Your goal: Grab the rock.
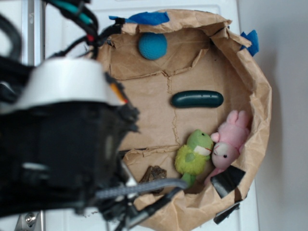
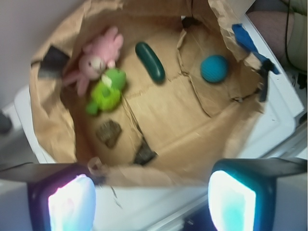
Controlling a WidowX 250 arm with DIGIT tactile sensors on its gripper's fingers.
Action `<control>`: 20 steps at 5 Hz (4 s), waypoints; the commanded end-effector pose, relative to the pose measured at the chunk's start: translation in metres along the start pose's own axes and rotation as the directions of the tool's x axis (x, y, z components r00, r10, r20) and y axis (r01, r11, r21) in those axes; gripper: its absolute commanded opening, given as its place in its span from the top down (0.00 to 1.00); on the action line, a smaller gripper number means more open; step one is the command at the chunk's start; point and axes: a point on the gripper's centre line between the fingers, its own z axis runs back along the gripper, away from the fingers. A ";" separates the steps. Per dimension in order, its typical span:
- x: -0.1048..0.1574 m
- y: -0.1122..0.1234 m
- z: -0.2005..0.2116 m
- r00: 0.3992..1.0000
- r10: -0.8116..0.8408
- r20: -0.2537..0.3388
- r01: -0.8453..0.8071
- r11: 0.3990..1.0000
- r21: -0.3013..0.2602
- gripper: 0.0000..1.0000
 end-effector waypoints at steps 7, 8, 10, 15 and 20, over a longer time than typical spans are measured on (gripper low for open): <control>0.065 0.023 -0.080 0.981 0.194 -0.005 -0.193 0.974 -0.115 0.00; 0.064 0.022 -0.070 0.986 0.166 -0.033 -0.169 0.976 -0.138 0.00; 0.063 0.020 -0.065 0.988 0.155 -0.027 -0.157 0.976 -0.149 0.00; 0.018 -0.003 -0.119 0.997 0.079 -0.015 -0.079 0.997 -0.025 0.00; 0.002 -0.027 -0.119 0.985 0.151 -0.083 -0.161 0.977 -0.140 0.00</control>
